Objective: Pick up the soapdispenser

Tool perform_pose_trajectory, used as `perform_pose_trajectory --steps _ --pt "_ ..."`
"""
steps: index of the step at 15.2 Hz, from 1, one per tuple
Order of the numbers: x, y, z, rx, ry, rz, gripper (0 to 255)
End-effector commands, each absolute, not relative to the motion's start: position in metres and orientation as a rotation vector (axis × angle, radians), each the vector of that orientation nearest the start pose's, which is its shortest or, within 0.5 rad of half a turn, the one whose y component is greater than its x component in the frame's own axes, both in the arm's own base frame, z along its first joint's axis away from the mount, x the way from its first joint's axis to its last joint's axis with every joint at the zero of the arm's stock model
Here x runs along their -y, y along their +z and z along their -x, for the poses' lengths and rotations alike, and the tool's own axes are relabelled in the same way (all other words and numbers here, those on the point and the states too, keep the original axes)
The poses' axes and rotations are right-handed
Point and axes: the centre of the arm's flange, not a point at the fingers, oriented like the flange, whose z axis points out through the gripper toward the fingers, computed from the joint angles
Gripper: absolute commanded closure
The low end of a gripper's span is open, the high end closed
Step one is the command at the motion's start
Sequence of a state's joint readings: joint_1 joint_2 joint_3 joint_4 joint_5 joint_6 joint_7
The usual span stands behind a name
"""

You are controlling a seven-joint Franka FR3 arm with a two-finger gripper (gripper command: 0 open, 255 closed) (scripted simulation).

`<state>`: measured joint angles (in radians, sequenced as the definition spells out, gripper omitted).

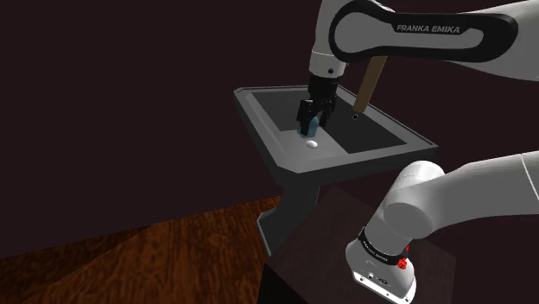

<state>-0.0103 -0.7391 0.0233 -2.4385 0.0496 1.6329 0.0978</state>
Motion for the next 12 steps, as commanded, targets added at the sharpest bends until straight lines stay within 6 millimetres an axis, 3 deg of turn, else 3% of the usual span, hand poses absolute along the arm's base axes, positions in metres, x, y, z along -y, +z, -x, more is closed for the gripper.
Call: perform_pose_trajectory --steps 1,12 --pt "-0.011 0.542 -0.320 -0.149 0.106 3.106 0" --pt "0.108 0.517 -0.392 -0.231 0.070 3.122 0"
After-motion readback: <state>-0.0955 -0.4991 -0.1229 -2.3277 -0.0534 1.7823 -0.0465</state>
